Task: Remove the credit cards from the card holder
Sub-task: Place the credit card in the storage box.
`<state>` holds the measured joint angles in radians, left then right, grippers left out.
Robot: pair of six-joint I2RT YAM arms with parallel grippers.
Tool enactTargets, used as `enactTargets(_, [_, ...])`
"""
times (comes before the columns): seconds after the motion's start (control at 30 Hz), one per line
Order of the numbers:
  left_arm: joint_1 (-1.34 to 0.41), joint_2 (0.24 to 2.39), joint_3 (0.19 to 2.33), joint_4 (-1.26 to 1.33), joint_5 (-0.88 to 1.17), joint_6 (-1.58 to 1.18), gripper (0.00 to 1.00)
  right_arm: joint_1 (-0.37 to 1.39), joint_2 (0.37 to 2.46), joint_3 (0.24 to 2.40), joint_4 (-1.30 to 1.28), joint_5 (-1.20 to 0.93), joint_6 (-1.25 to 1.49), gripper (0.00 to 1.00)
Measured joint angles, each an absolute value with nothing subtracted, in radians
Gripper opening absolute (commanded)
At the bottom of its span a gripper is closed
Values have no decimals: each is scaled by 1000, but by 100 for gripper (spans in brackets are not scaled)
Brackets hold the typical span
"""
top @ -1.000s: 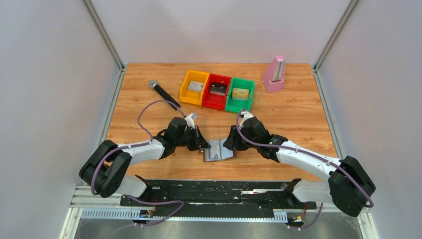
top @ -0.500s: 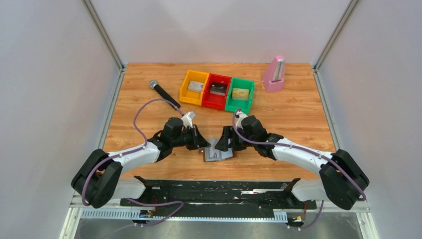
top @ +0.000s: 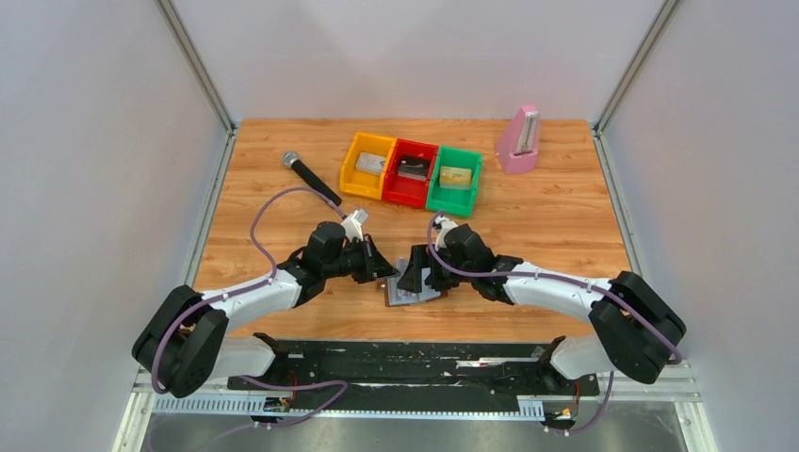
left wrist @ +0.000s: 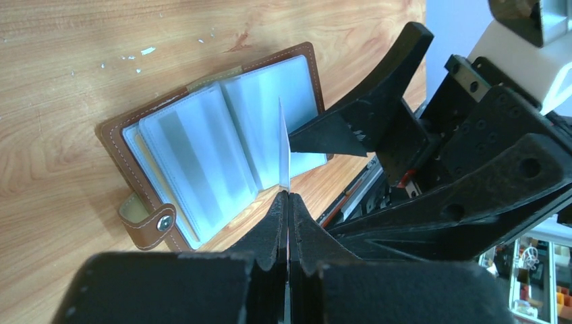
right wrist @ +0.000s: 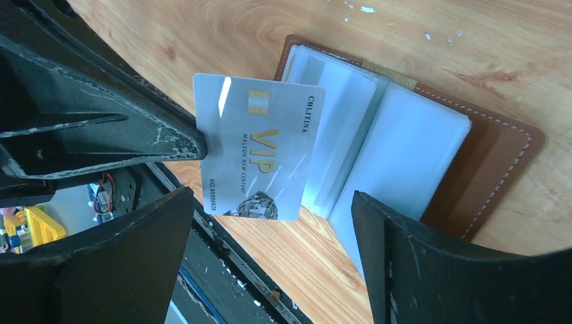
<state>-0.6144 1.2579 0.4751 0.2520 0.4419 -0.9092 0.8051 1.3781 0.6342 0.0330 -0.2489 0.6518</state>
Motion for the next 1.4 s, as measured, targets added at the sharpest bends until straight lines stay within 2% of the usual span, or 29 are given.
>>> enactTargets(0.27, [-614,1242,471,265,435,-941,0,833,1403,646,43,-203,653,86])
enactTargets(0.5, [-614,1223,462,274,432,-965,0,844,1409,652,54,-171,657,62])
enactTargets(0.63, [-614,1212,458,277,427,-973,1,844,1409,652,65,-166,653,51])
enactTargets(0.73, [-614,1202,455,278,427,-980,11,844,1407,652,66,-165,641,46])
enactTargets(0.8, [-614,1192,453,277,424,-984,27,844,1401,651,65,-165,627,44])
enactTargets(0.87, [-614,1178,453,269,420,-981,38,844,1387,645,65,-164,607,42])
enactTargets(1.0, [-614,1134,460,202,407,-958,49,844,1354,633,57,-166,550,40])
enactTargets(1.13, [-613,1100,529,50,387,-905,54,844,1320,619,47,-182,486,39])
enactTargets(1.4, [-612,1098,669,-132,395,-815,54,853,1235,596,26,-236,371,39])
